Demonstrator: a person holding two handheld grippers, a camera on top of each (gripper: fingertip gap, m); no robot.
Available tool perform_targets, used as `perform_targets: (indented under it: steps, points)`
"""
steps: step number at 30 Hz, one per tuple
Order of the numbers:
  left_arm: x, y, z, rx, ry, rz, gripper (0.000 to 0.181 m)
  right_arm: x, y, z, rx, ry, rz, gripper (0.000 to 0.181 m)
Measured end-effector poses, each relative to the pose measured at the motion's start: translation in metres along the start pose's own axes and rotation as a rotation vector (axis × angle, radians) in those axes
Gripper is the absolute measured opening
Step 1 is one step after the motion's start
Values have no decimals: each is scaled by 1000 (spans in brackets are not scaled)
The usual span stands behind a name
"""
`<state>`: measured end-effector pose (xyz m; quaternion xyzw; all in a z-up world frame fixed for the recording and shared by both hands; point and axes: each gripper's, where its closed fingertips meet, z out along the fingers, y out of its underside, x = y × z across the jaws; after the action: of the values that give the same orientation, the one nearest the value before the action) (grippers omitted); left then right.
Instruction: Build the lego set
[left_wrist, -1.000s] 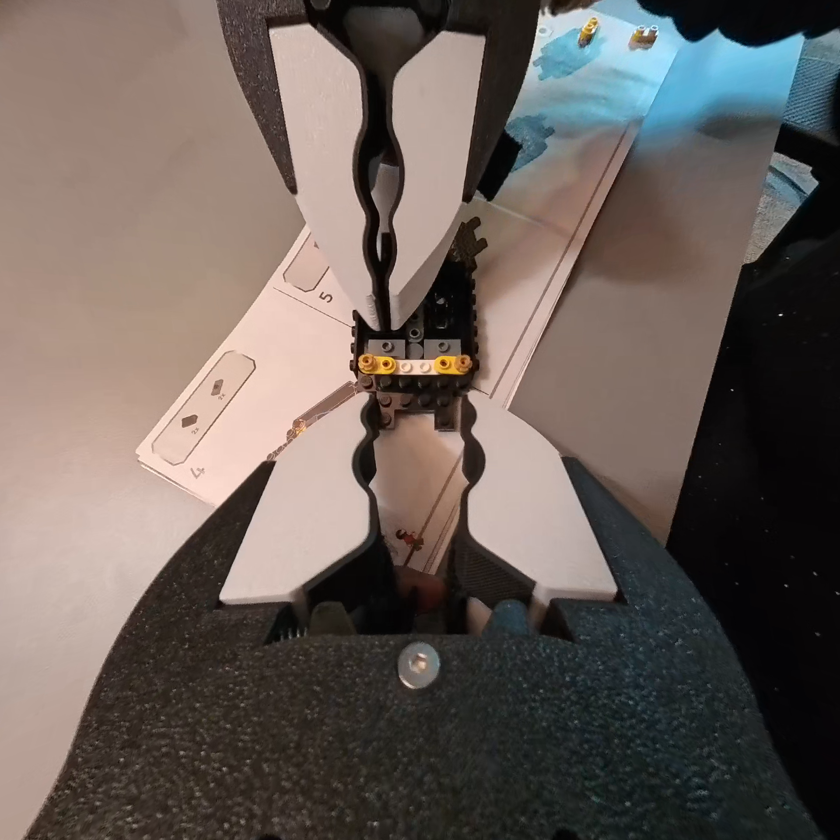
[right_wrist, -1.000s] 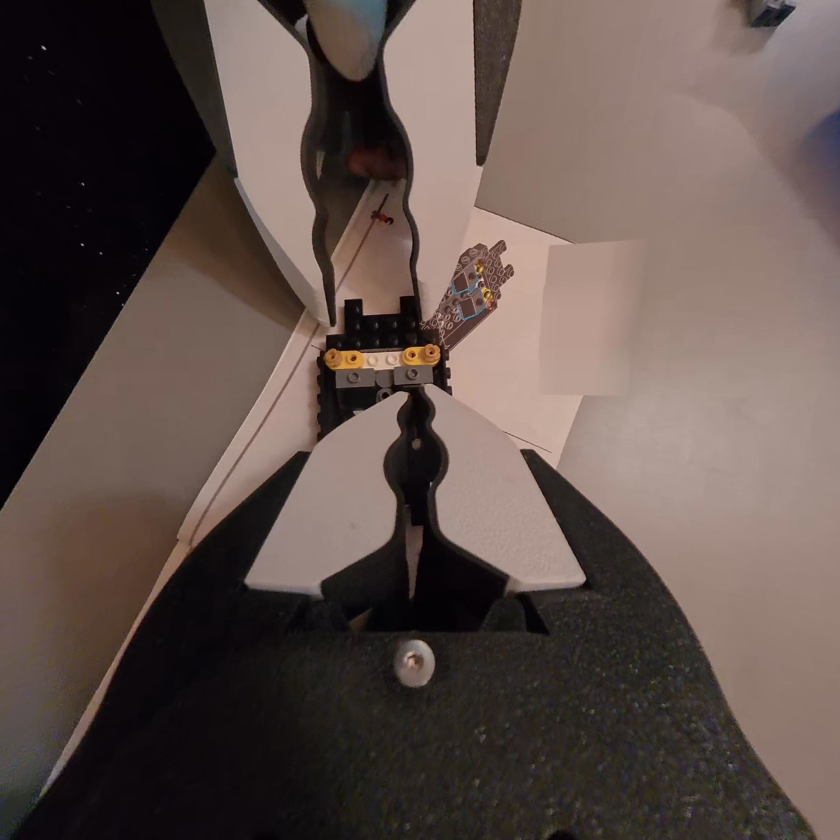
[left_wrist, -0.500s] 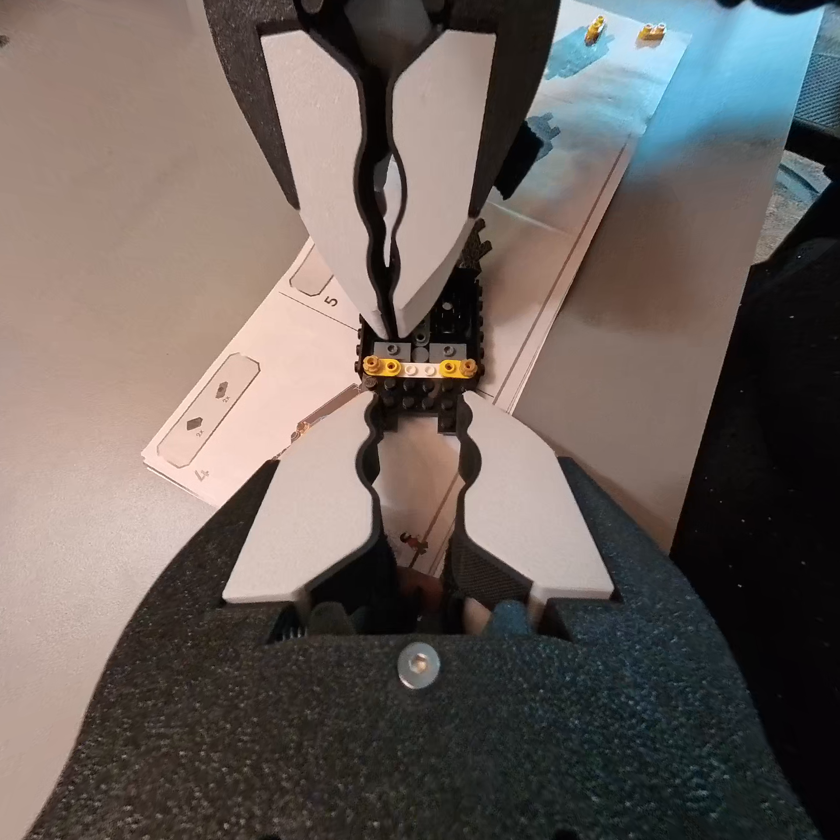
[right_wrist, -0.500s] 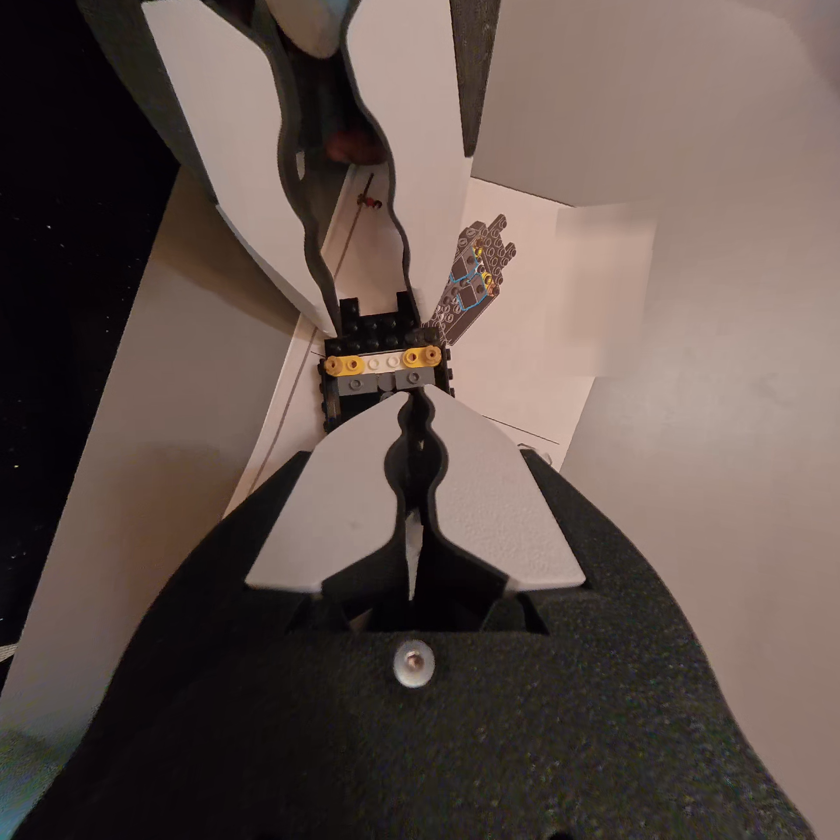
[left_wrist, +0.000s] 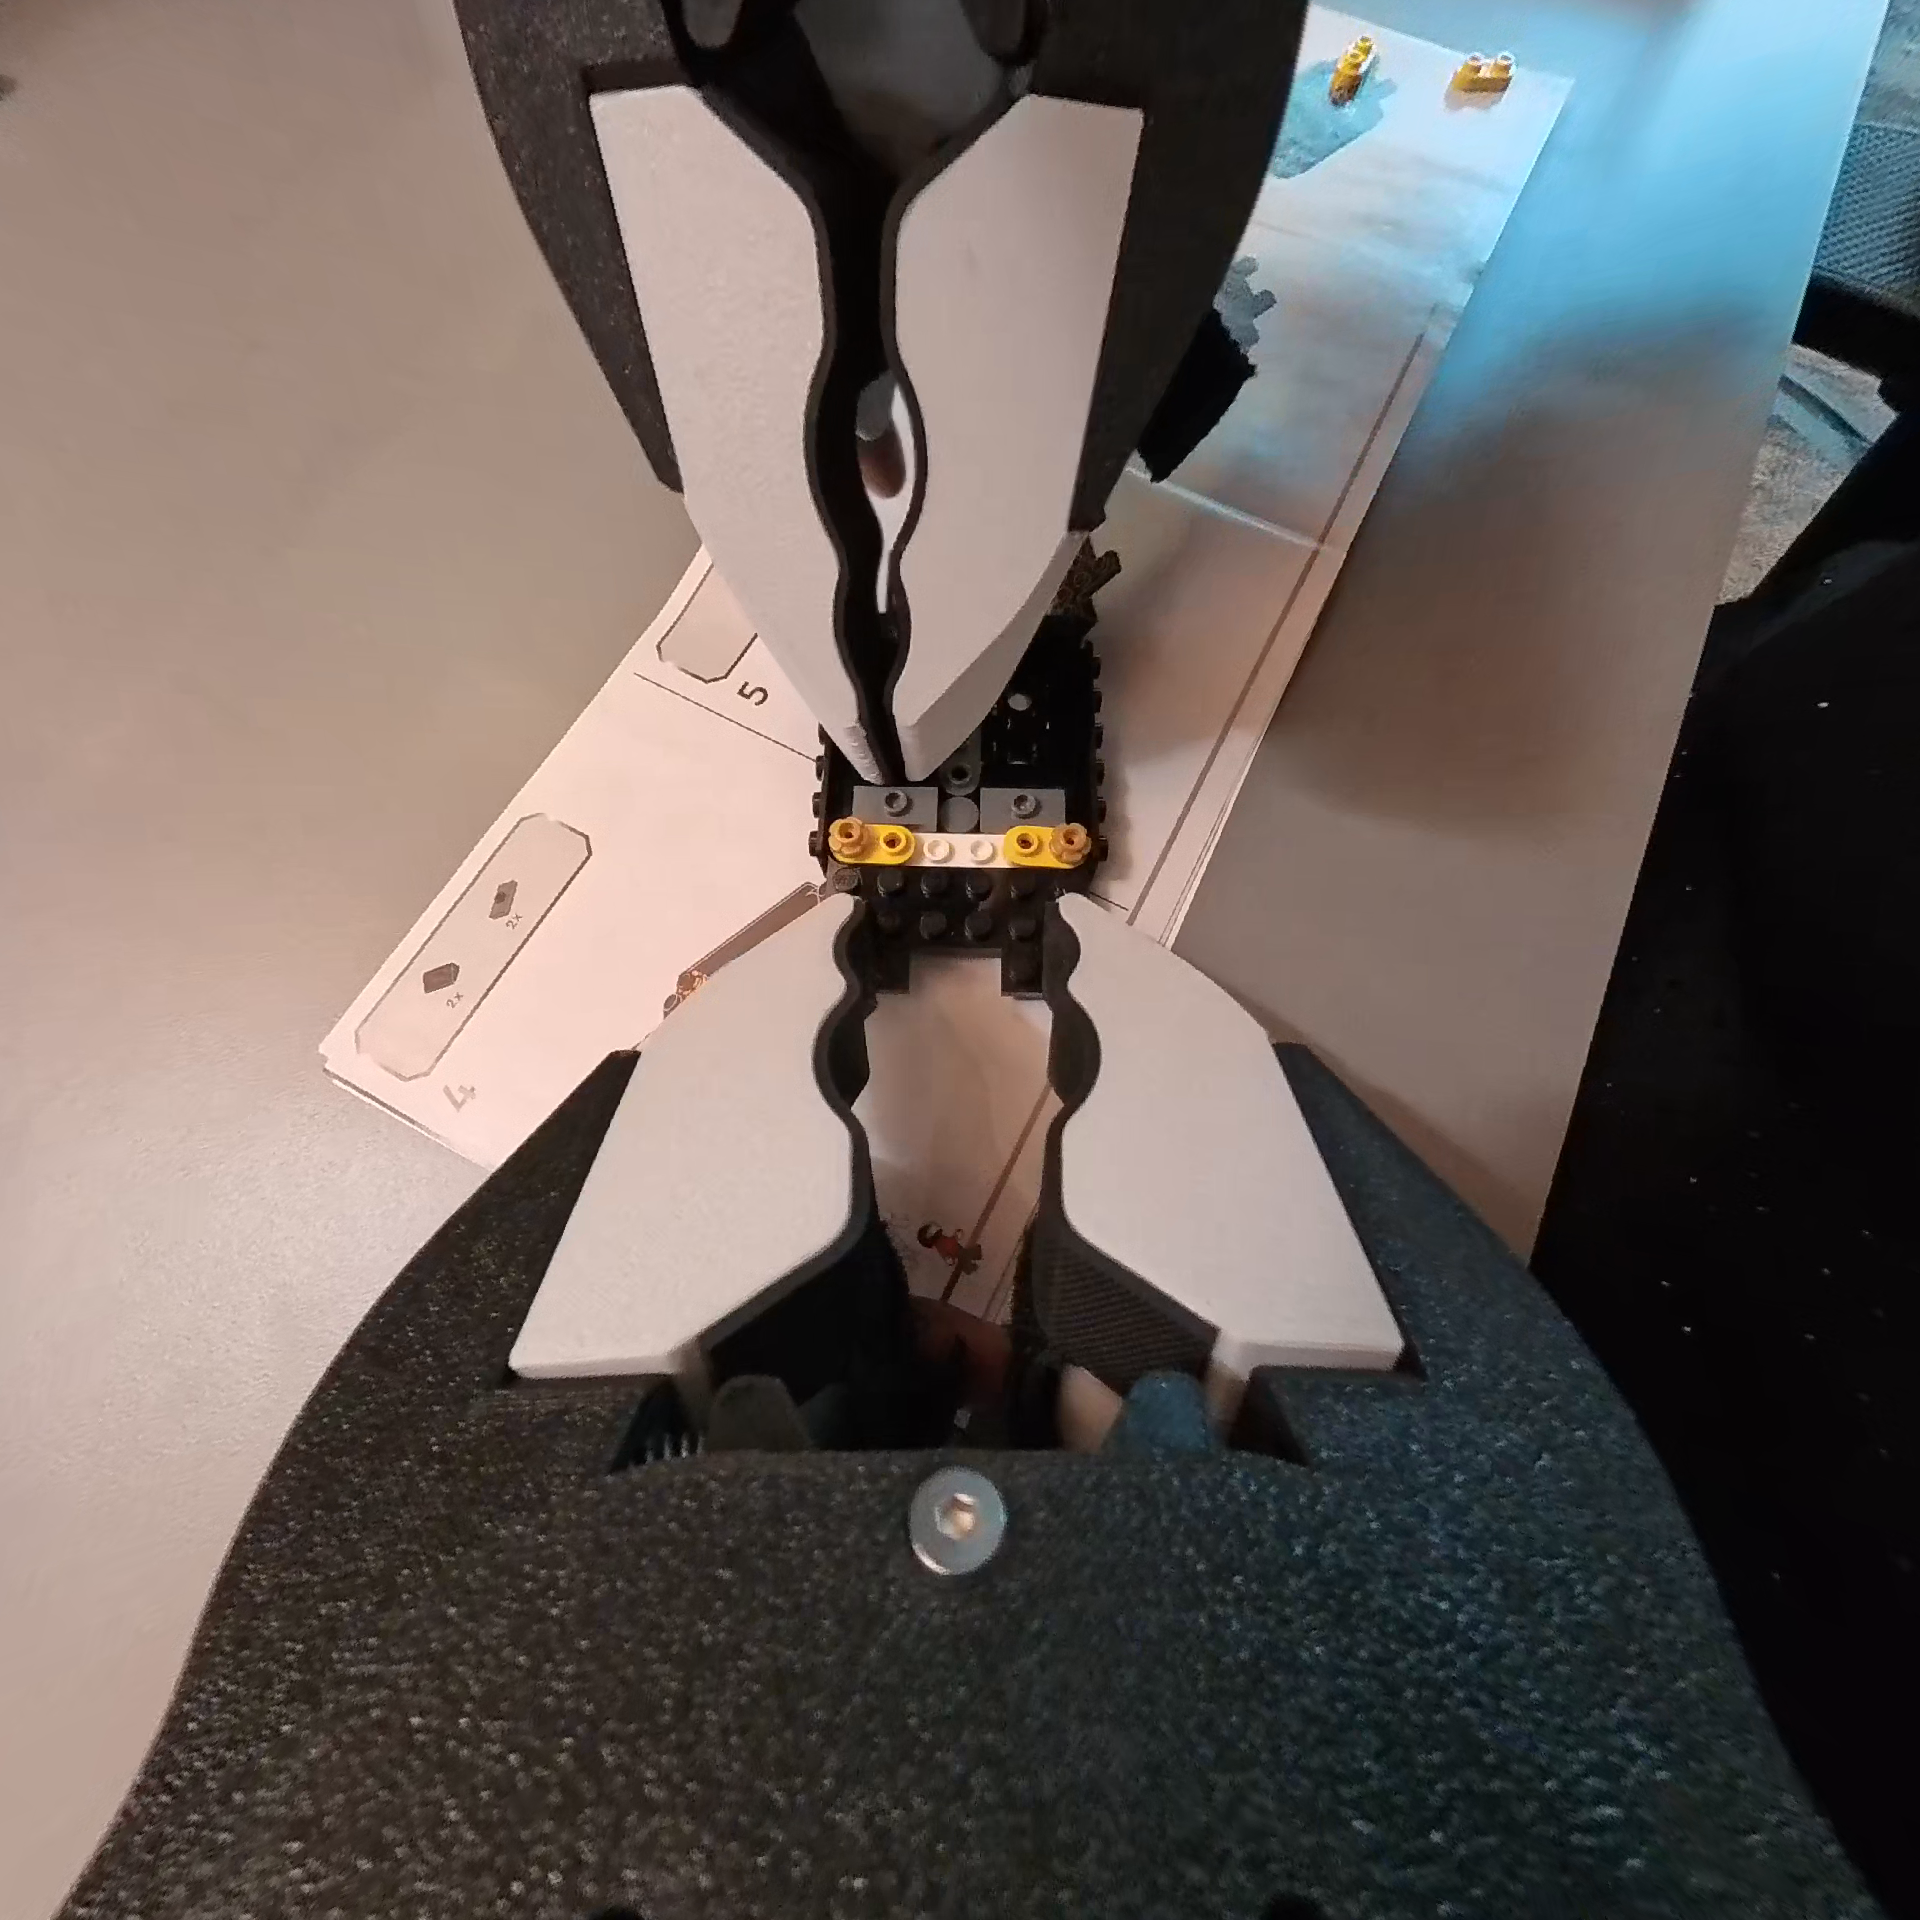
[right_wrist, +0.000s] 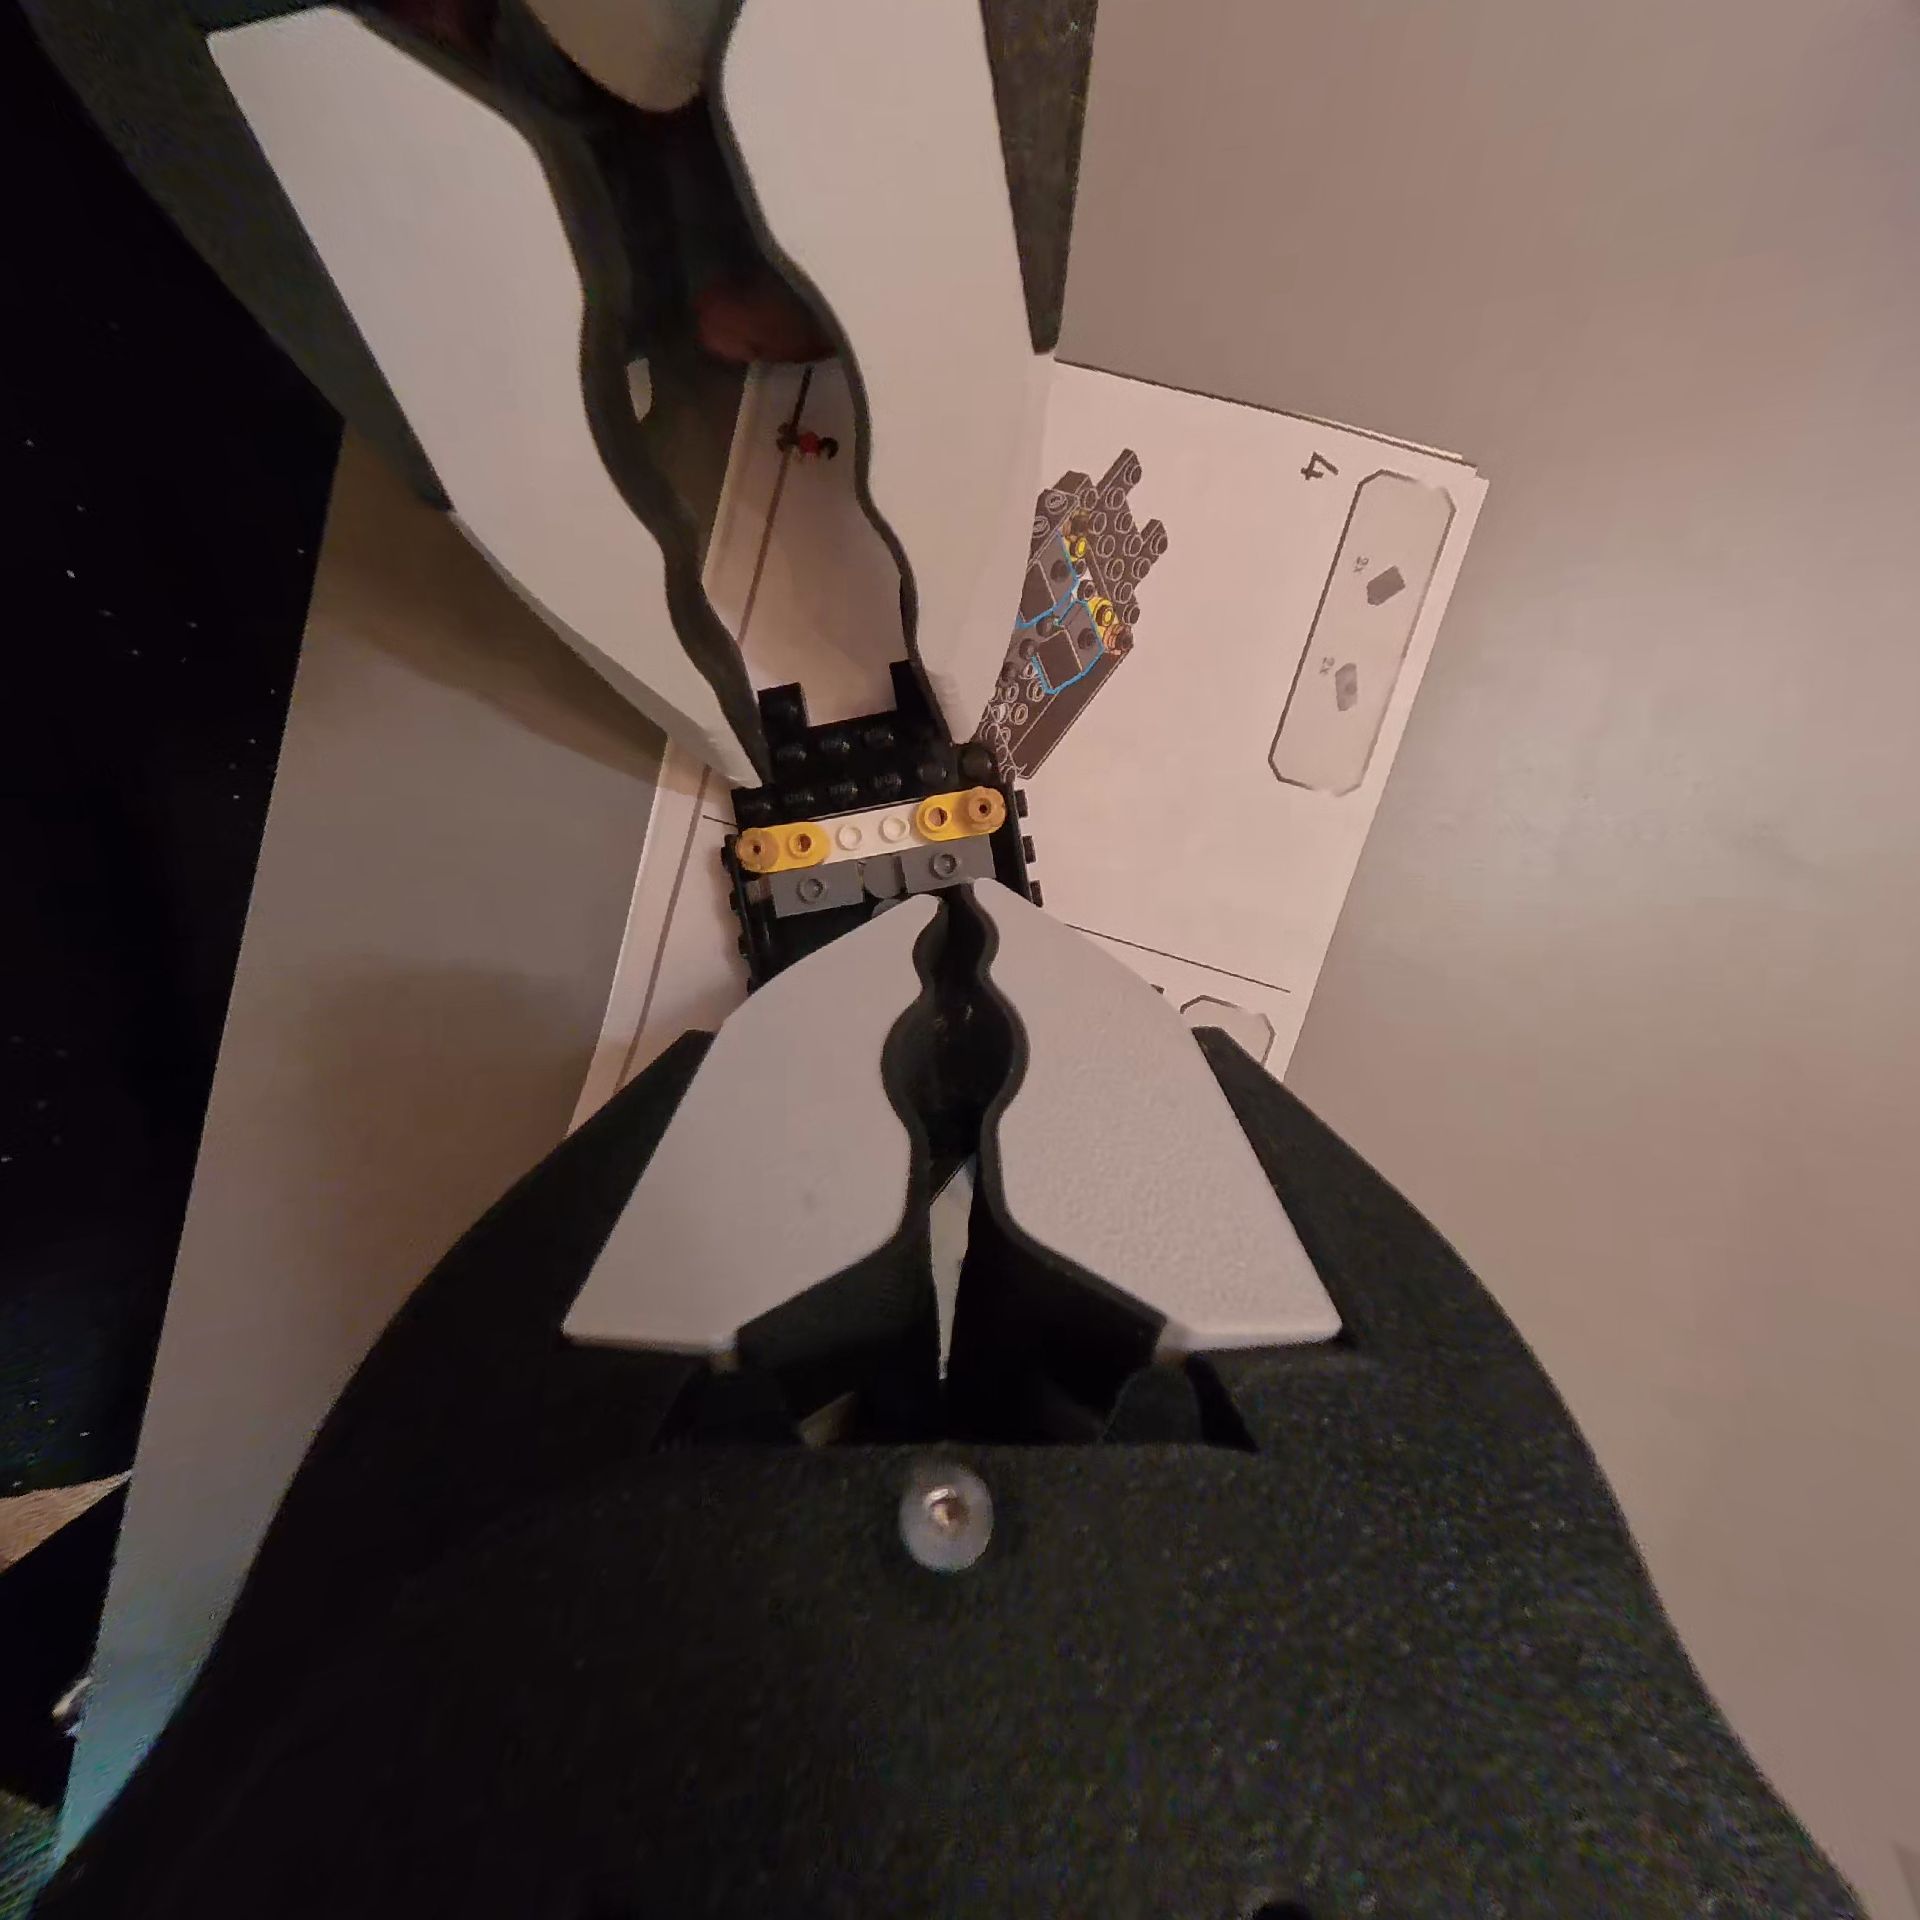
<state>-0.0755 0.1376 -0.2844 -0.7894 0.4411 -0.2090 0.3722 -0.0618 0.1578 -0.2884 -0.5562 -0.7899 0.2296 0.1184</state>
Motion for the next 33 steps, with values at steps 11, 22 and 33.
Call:
perform_targets:
  steps: [11, 22, 33]
  points:
    - [1, -1, -1, 4, 8, 0, 31, 1, 4, -3, 162, 25, 20, 3]
    - [-4, -16, -19, 135, -3, -42, 28, -2, 3, -11, 185, 31, 61, 17]
    - [-40, 8, -58, 105, -160, -83, 61, -9, 18, -4, 168, 91, 64, 74]
